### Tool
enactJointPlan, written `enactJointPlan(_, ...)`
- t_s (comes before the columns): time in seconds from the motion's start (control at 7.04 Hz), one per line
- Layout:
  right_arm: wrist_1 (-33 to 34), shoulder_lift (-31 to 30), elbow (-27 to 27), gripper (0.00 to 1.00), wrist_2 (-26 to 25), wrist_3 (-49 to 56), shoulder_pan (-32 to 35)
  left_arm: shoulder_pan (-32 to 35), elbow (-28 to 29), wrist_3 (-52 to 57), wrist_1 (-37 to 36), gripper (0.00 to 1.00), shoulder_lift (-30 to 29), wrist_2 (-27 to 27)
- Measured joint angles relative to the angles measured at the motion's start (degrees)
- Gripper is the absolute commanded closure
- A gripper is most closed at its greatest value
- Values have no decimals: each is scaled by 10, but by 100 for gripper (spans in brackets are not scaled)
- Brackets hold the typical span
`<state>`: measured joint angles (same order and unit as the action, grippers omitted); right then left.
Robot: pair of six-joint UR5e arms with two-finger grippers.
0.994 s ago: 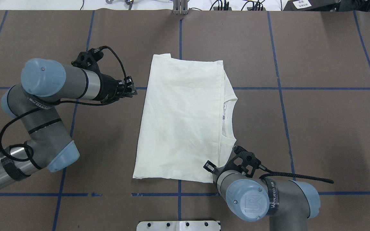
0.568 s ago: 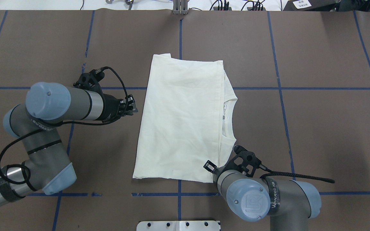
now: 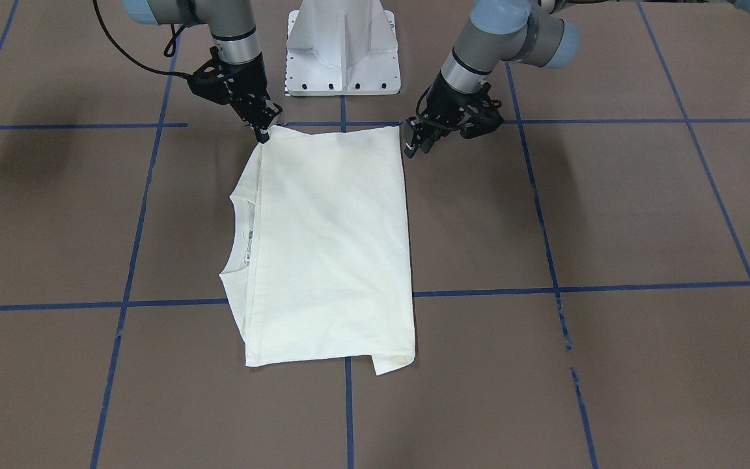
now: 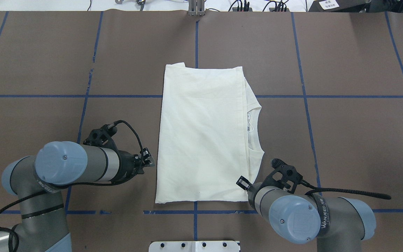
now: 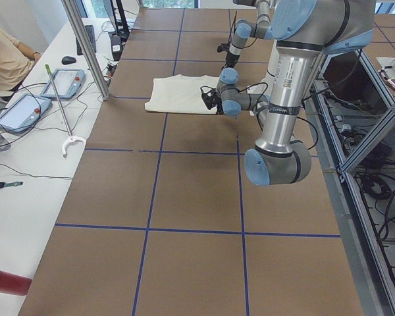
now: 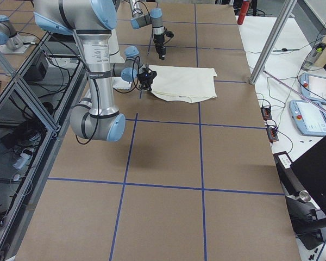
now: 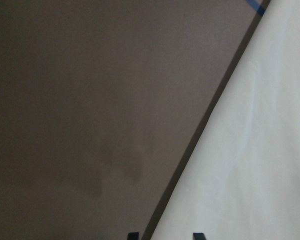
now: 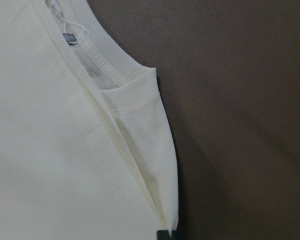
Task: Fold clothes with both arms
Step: 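Grasp the two near corners of the folded shirt with both grippers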
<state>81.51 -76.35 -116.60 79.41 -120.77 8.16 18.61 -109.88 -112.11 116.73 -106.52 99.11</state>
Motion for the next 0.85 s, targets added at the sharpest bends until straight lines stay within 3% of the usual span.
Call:
enactJointPlan(0.71,0,-2,0,100,-1,1,-1,-73,13,-34,-26,51,-24,-27)
enactJointPlan(0.85,0,-2,0,100,-1,1,-1,-74,20,-31,-25,69,-28,-32)
